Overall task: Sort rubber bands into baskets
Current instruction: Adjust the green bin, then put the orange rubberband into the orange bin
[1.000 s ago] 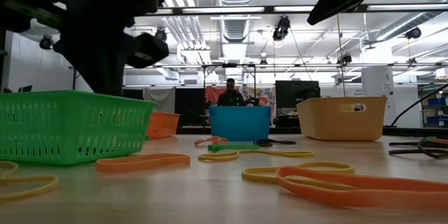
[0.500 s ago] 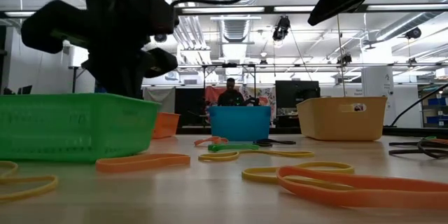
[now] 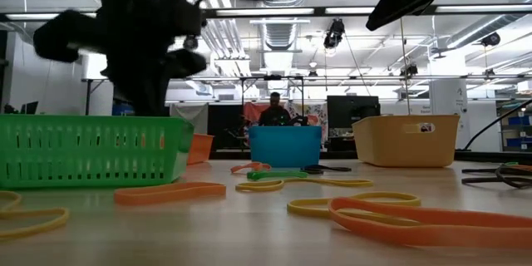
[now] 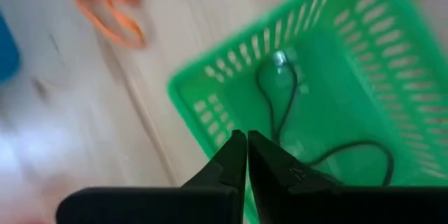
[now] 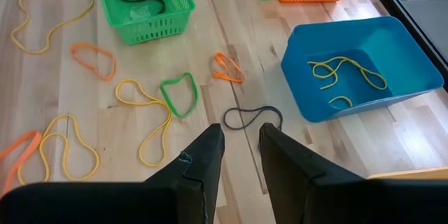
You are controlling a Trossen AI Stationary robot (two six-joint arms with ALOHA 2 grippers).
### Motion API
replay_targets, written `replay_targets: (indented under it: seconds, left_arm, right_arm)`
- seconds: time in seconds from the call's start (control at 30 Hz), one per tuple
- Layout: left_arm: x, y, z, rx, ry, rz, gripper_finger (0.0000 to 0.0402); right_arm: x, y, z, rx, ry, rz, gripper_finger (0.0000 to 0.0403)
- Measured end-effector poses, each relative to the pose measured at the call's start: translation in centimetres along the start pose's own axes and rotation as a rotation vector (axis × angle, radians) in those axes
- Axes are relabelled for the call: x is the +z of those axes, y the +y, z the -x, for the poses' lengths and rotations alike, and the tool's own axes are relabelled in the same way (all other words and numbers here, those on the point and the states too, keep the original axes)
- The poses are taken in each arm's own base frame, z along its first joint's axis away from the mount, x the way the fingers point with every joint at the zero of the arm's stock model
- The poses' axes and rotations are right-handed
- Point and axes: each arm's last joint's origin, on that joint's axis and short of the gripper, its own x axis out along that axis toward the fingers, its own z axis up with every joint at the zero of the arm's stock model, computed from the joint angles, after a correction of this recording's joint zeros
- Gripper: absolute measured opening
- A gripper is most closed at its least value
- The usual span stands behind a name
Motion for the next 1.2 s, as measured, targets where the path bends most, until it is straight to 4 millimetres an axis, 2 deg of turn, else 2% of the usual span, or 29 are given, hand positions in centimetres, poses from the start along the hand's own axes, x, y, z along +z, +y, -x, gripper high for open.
replay_targets:
  seconds: [0.1, 0.27, 0.47, 0.7, 0.97, 1.1, 1.2]
  left_arm:
    - [1.0, 0.3, 1.2, 0.013, -0.055, -0.030, 0.0000]
    - [4.3, 2.2, 2.6, 0.147, -0.265, -0.047, 0.0000]
    - [6.5, 4.5, 0.3, 0.190, -0.201, 0.040, 0.0000]
    - [7.5, 5.1, -3.3, 0.162, -0.070, 0.069, 0.0000]
    - [8.3, 6.2, -4.2, 0.173, -0.065, 0.193, 0.0005]
    - [8.1, 6.8, -5.1, 0.169, -0.023, 0.236, 0.0031]
    - [8.0, 7.0, -5.2, 0.169, -0.007, 0.199, 0.0059]
  right_arm:
    - [0.0, 0.0, 0.0, 0.001, -0.001, -0.001, 0.0095]
    - [0.0, 0.0, 0.0, 0.001, -0.002, -0.001, 0.0093]
    - [0.0, 0.0, 0.0, 0.000, -0.001, -0.015, 0.0086]
    - [-0.1, 0.0, 0.0, 0.001, 0.004, -0.029, 0.0095]
    - [-0.1, 0.0, 0.0, 0.001, 0.005, -0.028, 0.0103]
    - [-0.1, 0.0, 0.0, 0.001, 0.007, -0.028, 0.0100]
    - [-0.1, 0.0, 0.0, 0.002, 0.007, -0.028, 0.0098]
